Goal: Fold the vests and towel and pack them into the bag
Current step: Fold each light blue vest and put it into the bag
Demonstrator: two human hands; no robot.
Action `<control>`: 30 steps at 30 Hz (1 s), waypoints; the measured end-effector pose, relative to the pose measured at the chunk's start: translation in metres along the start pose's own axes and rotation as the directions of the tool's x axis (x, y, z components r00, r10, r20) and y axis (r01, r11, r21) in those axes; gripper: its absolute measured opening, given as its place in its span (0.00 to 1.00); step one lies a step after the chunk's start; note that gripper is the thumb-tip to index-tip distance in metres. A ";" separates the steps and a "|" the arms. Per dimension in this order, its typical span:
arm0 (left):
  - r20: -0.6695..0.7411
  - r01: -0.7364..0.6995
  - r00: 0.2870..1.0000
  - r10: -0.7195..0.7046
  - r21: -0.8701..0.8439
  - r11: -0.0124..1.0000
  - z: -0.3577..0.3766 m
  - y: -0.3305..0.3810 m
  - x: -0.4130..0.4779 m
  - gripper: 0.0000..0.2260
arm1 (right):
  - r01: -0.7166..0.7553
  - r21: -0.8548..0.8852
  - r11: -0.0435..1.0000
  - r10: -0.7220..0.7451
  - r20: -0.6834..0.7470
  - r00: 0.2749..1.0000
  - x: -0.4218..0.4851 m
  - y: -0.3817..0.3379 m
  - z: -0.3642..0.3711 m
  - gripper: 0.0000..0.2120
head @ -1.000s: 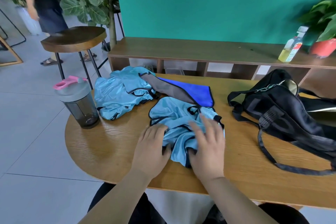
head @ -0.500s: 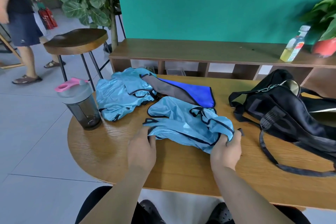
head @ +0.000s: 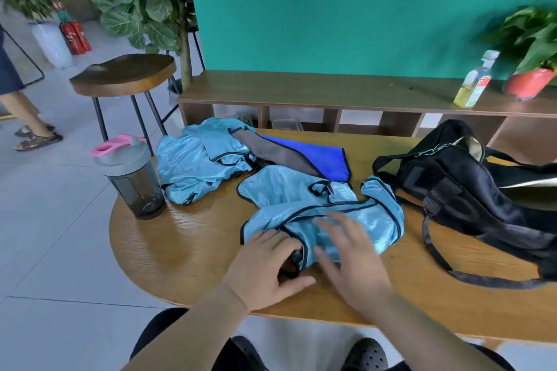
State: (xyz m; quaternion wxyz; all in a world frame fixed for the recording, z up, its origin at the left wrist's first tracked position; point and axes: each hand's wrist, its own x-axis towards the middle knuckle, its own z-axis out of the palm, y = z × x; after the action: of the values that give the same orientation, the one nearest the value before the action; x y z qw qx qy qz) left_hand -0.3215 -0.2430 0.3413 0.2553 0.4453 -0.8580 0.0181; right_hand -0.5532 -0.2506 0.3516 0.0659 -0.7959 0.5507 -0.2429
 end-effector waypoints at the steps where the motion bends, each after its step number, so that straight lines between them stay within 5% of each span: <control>1: -0.012 0.003 1.000 -0.003 -0.037 0.999 0.000 -0.003 -0.001 0.24 | 0.058 -0.022 0.998 -0.056 0.057 0.997 -0.008 -0.004 0.011 0.26; 3: -0.087 0.055 0.994 -0.059 -0.044 0.998 -0.004 -0.004 -0.003 0.21 | 0.097 -0.062 0.993 -0.092 0.076 0.993 -0.011 -0.004 0.021 0.26; 5: -0.176 0.214 0.963 -0.206 0.024 0.977 -0.006 -0.003 -0.002 0.20 | -0.013 -0.081 0.997 0.018 0.064 0.998 -0.007 -0.002 0.020 0.23; 9: 0.010 0.487 0.873 -0.487 -0.020 0.873 0.001 -0.014 0.005 0.25 | -0.296 -0.078 0.952 0.291 -0.064 0.954 -0.008 0.000 0.013 0.19; 13: -0.009 0.471 0.882 -0.471 0.022 0.882 0.005 -0.020 0.008 0.07 | -0.500 0.229 0.835 0.539 -0.163 0.826 -0.005 0.010 0.006 0.22; 15: -0.041 0.524 0.848 -0.529 -0.087 0.847 0.000 -0.020 0.007 0.07 | -0.545 0.411 0.731 0.650 -0.177 0.739 -0.005 0.014 0.002 0.22; 20: 0.033 0.692 0.654 -0.756 -0.432 0.579 -0.005 -0.029 0.005 0.10 | -0.536 0.658 0.529 0.808 -0.196 0.556 -0.008 0.009 -0.013 0.17; 23: 0.077 0.728 0.547 -0.834 -0.535 0.428 -0.007 -0.032 0.005 0.14 | -0.495 0.714 0.494 0.831 -0.220 0.511 -0.007 0.010 -0.009 0.18; 27: 0.140 0.665 0.424 -0.895 -0.718 0.203 -0.015 -0.036 0.005 0.15 | -0.378 0.644 0.665 0.720 -0.420 0.552 -0.013 0.013 -0.005 0.12; 30: 0.128 0.673 0.490 -0.862 -0.684 0.281 -0.030 -0.016 0.005 0.09 | -0.217 0.354 0.910 0.377 -0.486 0.788 -0.016 0.001 -0.003 0.17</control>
State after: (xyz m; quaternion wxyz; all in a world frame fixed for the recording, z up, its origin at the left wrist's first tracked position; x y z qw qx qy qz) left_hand -0.2983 -0.2484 0.3667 0.4817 0.6770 -0.4323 -0.3503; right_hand -0.5600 -0.2361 0.3492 0.0561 -0.5785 0.6257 -0.5204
